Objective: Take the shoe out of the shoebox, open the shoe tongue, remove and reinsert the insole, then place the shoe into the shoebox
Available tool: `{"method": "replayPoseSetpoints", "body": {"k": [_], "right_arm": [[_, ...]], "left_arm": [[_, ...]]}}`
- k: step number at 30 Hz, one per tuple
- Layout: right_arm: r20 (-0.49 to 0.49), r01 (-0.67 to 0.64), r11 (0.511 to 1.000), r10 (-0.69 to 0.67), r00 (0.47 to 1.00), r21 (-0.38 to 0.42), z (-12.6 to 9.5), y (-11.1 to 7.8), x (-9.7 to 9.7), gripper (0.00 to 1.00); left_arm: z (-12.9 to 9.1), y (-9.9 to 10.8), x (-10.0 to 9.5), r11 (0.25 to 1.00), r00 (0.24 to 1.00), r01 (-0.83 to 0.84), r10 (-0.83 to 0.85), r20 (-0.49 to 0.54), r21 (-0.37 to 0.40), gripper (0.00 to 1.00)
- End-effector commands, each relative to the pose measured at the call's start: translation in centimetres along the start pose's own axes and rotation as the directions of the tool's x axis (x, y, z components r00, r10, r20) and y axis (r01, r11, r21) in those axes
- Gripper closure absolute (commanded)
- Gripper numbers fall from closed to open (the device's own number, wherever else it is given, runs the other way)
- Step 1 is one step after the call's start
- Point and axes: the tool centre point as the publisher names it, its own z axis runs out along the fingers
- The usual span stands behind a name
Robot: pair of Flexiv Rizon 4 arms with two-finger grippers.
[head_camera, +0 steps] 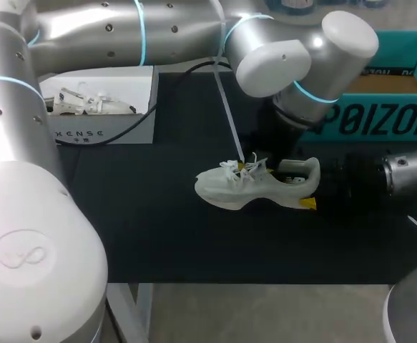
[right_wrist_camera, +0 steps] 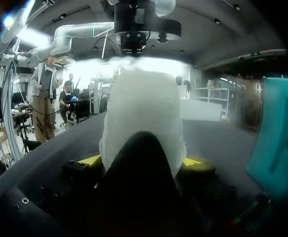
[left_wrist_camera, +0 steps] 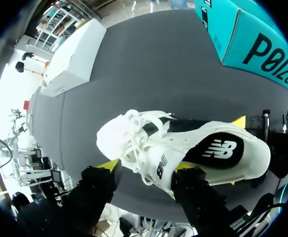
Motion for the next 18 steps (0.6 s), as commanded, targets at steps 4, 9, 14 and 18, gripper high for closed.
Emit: {"method": "replayPoseSetpoints", "body": {"k": [4,9,14,18], "right_arm": [[0.001,-0.001,1.000,0.001,1.000,0.001,0.3,-0.4,0.0,1.00],[0.001,-0.001,1.000,0.001,1.000,0.001,0.3,-0.4,0.0,1.00],[0.001,-0.001,1.000,0.001,1.000,0.001,0.3,-0.4,0.0,1.00],[0.001,-0.001,1.000,0.001,1.000,0.001,0.3,-0.4,0.0,1.00]], "left_arm": [[0.5,0.5,-1.9,1.000,1.000,0.021,-0.021,-0.022,0.001,0.46],[0.5,0.3,-1.6,1.000,0.999,0.023,-0.023,-0.035,-0.004,0.62],[0.1,-0.2,-0.9,1.000,0.999,0.010,-0.010,-0.053,0.000,0.56],[-0.1,-0.7,-0.4,1.000,0.998,-0.003,0.003,-0.062,0.003,0.61]]}}
